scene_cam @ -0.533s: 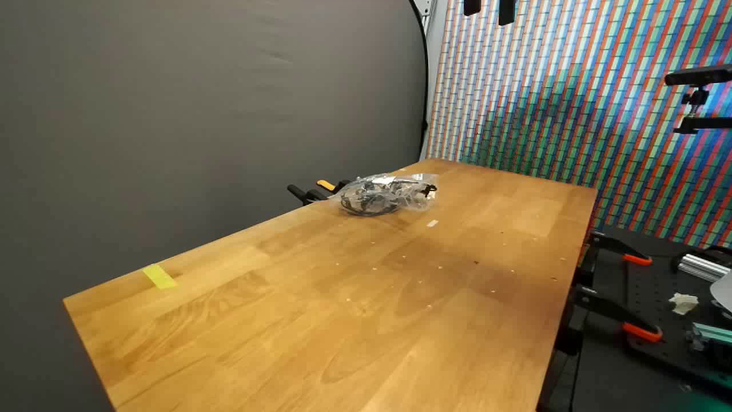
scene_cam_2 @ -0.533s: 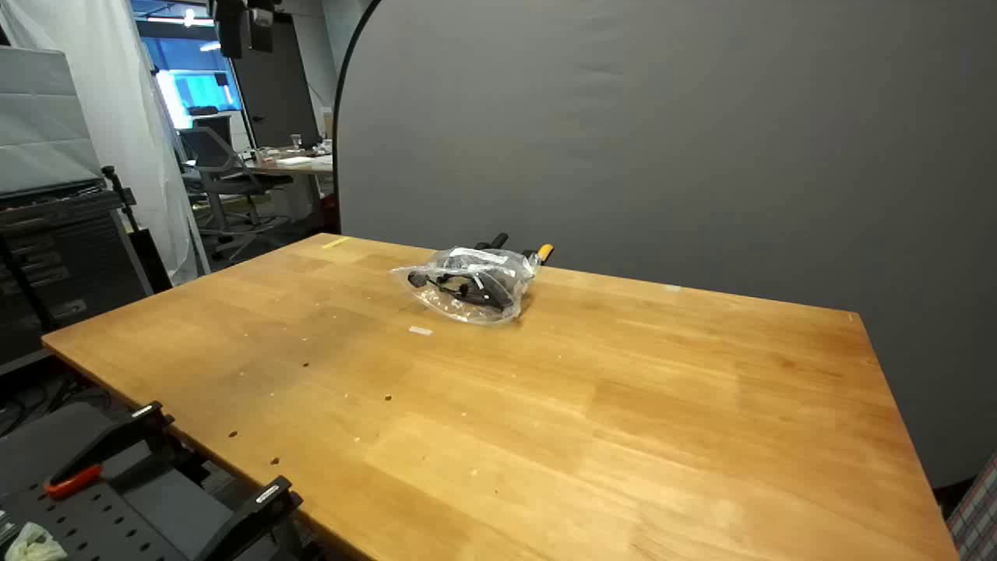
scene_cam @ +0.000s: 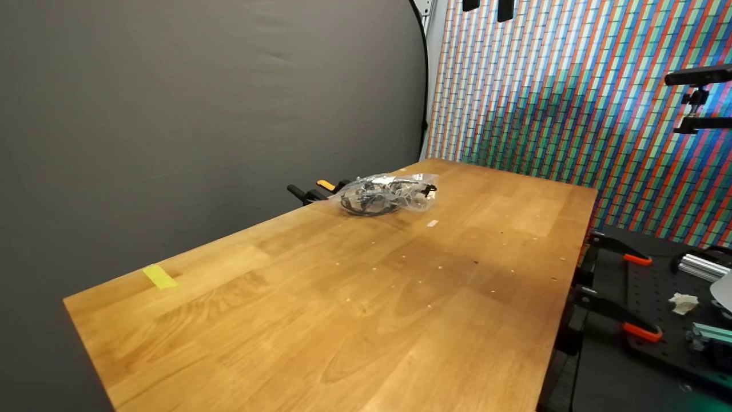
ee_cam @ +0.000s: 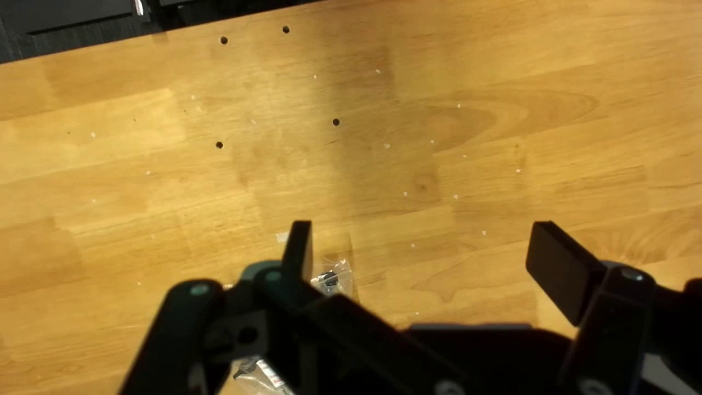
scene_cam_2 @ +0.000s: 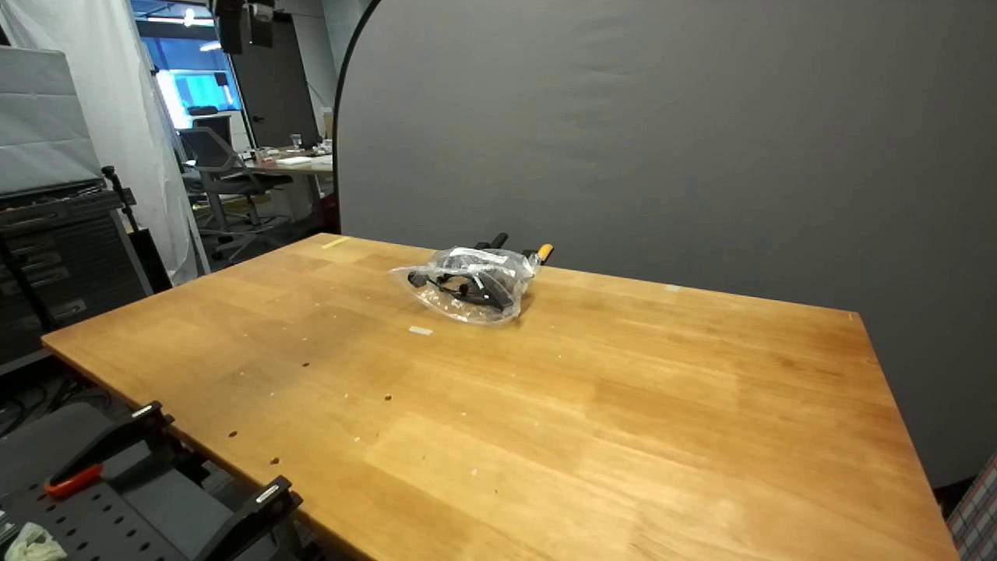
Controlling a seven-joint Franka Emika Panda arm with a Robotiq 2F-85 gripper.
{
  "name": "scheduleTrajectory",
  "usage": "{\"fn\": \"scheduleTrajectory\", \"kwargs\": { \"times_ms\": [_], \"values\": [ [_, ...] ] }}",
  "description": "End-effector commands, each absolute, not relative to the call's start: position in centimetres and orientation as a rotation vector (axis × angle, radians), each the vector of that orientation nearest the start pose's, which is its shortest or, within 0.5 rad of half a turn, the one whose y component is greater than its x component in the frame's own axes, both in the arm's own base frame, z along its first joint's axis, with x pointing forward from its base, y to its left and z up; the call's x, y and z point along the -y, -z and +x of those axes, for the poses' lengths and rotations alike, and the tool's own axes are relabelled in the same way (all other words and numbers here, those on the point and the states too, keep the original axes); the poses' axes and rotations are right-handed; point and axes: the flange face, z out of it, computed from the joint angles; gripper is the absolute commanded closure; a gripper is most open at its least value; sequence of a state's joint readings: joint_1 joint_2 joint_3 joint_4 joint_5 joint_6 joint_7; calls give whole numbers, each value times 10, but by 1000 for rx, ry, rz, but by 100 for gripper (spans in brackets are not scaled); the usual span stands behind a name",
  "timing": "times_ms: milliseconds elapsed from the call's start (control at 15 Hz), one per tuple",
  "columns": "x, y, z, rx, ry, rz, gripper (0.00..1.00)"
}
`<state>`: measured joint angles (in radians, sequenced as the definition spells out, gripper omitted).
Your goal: Take the cable from the plastic and put it on the table
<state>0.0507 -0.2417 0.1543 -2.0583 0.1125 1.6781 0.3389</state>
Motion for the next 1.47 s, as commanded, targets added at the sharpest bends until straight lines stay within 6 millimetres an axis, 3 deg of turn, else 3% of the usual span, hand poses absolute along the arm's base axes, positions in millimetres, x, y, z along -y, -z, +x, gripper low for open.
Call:
{"fn": "scheduleTrajectory", "kwargs": {
  "times_ms": [0, 333, 600, 800, 1400],
  "values": [
    [-107, -524, 458, -245, -245, -3091, 0],
    [-70, -488, 461, -231, -349, -3102, 0],
    [-36, -447, 459, -156, -398, -3145, 0],
    [-14, -414, 457, -103, -341, -3168, 0],
    [16, -307, 450, 221, -148, -3199, 0]
  ]
}}
